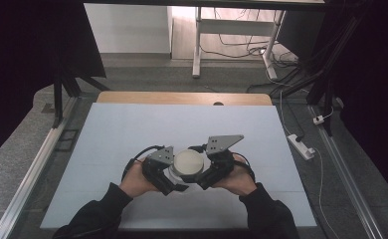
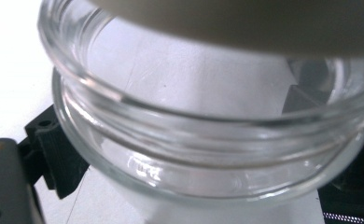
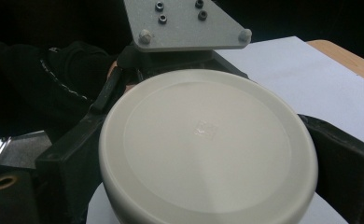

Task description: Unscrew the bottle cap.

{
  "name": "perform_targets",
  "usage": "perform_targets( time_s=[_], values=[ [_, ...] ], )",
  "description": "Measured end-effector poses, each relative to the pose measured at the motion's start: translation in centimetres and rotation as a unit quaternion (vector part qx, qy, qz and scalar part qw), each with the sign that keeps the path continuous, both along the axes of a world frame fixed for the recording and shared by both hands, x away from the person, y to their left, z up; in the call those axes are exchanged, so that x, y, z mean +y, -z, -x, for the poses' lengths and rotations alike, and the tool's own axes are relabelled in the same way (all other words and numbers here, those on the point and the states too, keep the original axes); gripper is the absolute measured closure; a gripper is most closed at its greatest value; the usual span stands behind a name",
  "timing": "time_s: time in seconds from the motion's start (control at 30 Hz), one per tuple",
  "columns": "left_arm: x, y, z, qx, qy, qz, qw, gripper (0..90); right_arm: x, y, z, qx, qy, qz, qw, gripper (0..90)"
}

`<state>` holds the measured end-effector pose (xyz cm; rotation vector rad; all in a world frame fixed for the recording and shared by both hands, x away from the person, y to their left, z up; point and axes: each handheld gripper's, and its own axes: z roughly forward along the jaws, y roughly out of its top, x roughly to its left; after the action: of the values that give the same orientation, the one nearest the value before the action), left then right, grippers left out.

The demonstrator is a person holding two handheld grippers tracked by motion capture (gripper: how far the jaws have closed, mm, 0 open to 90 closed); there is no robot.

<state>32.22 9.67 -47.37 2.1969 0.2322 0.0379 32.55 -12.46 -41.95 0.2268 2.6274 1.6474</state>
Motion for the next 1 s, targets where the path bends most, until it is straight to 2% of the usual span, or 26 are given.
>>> perform_targets(
  time_s=[0.57,1.0],
  values=[
    [0.7,0.3,-1.0,0.003,-0.040,0.001,0.9992,7.5,-0.7,-0.4,0.4,-0.010,0.022,-0.002,0.9997,7.3],
    [1.3,0.1,-2.3,0.004,-0.090,0.018,0.9958,7.4,-0.9,-0.7,1.7,-0.018,0.044,-0.006,0.9989,7.2]
  ],
)
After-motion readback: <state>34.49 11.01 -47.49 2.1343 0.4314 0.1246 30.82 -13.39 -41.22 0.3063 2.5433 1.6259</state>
